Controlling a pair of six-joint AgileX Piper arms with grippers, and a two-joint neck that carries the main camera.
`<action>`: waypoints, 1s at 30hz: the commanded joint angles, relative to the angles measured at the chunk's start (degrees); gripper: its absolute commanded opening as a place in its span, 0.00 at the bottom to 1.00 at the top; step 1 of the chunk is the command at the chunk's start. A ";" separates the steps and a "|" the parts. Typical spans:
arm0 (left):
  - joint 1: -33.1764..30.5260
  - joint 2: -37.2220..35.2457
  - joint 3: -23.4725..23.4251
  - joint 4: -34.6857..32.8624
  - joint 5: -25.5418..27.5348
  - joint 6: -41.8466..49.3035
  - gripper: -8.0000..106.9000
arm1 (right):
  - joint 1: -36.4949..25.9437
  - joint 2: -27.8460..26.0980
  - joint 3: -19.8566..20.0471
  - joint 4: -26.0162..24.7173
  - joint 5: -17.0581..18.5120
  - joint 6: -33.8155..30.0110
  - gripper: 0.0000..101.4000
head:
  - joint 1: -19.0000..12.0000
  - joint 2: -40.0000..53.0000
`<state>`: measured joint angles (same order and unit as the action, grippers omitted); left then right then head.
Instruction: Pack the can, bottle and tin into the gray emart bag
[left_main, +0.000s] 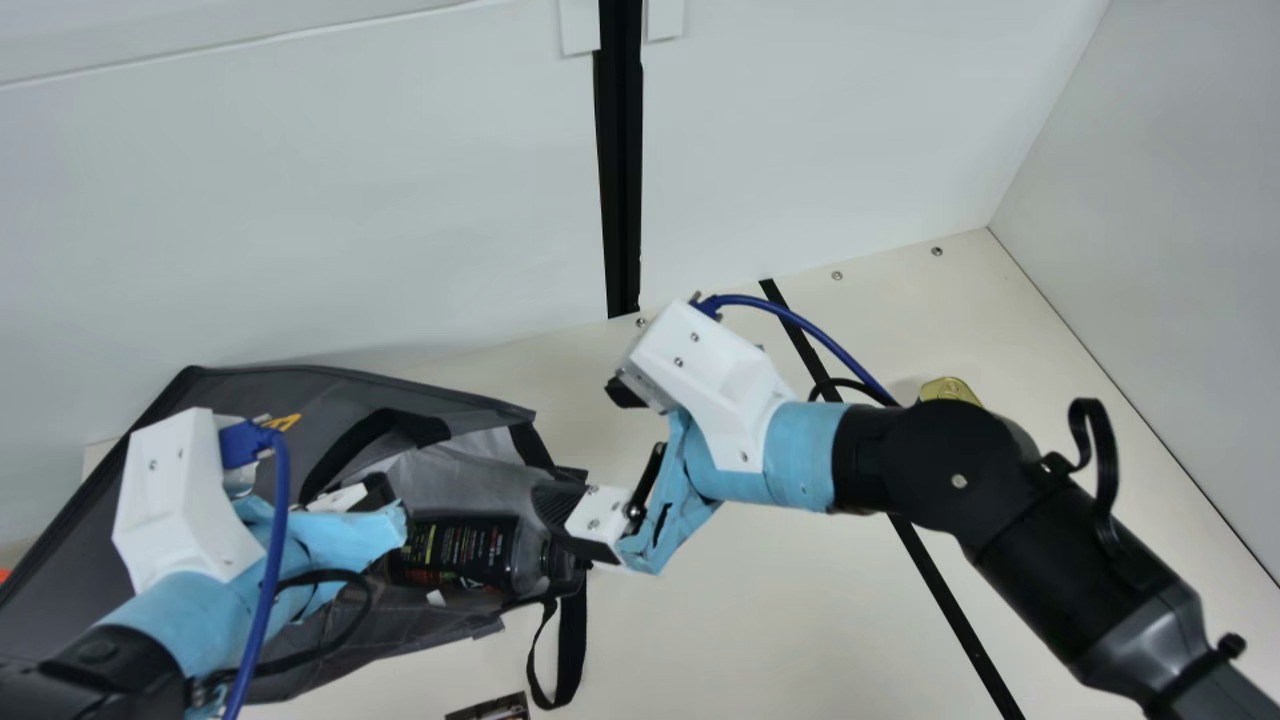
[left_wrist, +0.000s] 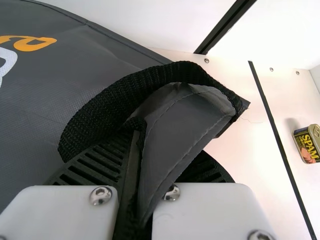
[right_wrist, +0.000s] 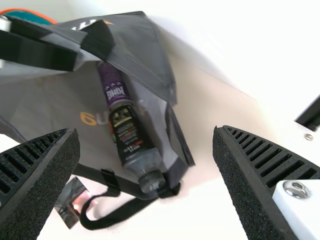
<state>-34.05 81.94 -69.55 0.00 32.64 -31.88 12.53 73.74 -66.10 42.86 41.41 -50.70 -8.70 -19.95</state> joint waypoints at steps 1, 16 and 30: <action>0.00 0.00 0.00 0.00 0.00 0.00 0.16 | -0.21 -0.88 0.45 -0.91 -0.13 1.04 0.90 | -1.30 -0.05; 0.00 0.00 0.00 0.00 0.00 0.00 0.16 | -3.93 -7.76 3.73 -8.03 0.67 7.74 0.90 | -1.30 -0.05; 0.00 0.00 0.00 0.00 0.00 0.00 0.16 | -6.85 -11.66 4.71 -15.00 1.24 14.16 0.90 | -1.30 -0.05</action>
<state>-34.05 81.94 -69.55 0.00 32.64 -31.88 5.70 62.19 -61.37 28.73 42.69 -37.24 -8.70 -19.95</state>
